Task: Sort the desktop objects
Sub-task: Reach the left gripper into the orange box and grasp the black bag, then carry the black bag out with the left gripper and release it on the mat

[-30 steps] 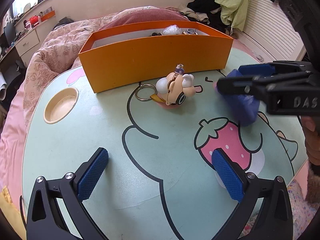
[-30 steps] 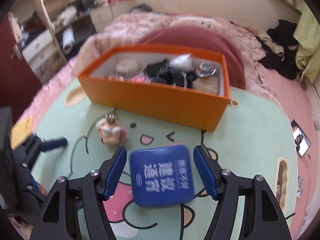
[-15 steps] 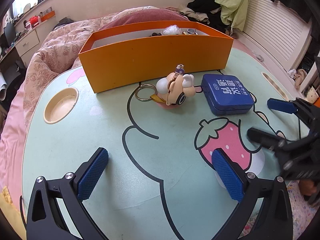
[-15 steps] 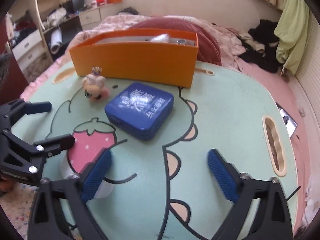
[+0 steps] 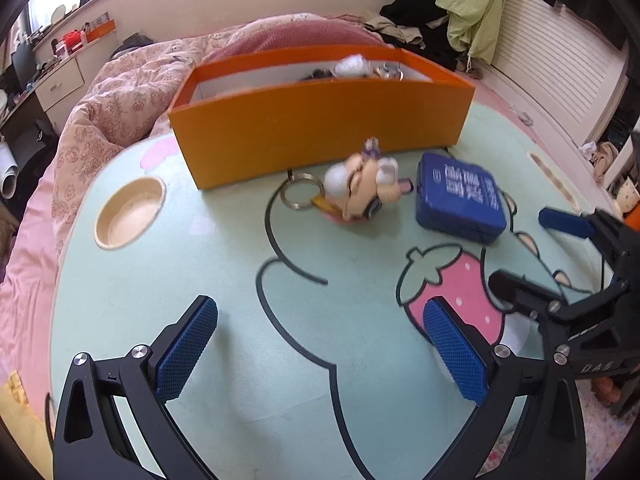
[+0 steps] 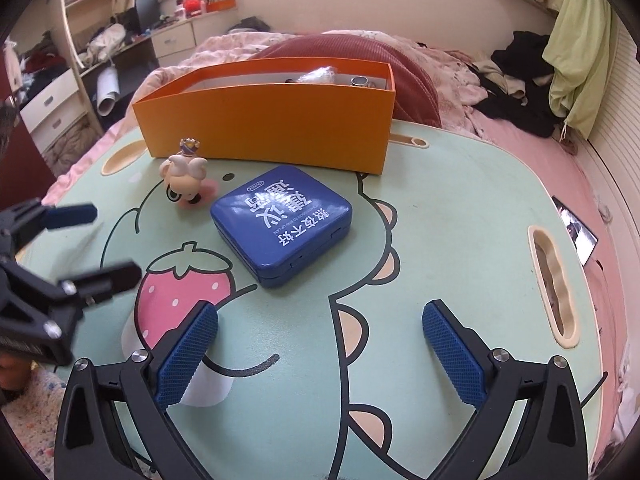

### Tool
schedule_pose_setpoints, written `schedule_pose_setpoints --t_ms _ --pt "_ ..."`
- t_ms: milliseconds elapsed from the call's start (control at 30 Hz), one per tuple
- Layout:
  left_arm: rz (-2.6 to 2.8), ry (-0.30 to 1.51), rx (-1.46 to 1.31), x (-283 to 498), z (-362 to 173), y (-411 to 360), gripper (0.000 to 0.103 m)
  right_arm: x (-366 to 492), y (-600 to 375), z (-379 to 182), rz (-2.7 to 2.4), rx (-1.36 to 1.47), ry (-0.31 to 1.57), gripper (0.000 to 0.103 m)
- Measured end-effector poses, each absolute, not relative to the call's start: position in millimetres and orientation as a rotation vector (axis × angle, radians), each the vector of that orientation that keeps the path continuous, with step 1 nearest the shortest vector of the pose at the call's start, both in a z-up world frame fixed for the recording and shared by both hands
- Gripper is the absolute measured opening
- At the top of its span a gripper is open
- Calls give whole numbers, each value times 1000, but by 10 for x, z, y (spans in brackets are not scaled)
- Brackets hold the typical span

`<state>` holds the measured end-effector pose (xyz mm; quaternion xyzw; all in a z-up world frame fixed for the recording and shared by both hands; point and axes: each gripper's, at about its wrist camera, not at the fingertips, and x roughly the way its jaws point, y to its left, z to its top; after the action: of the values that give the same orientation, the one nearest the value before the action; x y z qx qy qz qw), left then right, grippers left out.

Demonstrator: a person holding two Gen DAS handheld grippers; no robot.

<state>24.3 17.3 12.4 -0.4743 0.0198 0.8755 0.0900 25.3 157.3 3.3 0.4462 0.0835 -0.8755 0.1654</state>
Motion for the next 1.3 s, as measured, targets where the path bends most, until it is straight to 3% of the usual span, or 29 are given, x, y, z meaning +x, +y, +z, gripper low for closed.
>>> schedule_pose_setpoints --t_ms 200,300,567,600,633,700,733,933,1300 --pt "2602 -114 -1258 -150 811 53 103 253 1577 33 -2493 1271 237 102" --pt "2585 -60 -1248 -513 1030 182 102 259 1578 32 -2494 1270 235 102" --pt "2420 142 -1561 -1628 623 758 81 267 1579 38 -2490 1267 231 102" --pt "2397 158 -1608 -1709 515 799 70 269 1583 35 -2490 1267 232 102" --pt "2374 165 -1658 -1775 423 831 51 268 1581 37 -2490 1267 231 102" --pt "2295 106 -1755 -1861 233 850 31 270 1583 34 -2489 1267 231 102" --pt "2257 41 -1753 -1869 210 845 26 270 1580 36 -2489 1267 231 102" --pt "2304 -43 -1621 -1675 488 701 19 270 1581 36 -2489 1266 230 102" --pt "2427 -159 -1185 -750 1633 178 18 274 1594 32 -2489 1264 232 102"
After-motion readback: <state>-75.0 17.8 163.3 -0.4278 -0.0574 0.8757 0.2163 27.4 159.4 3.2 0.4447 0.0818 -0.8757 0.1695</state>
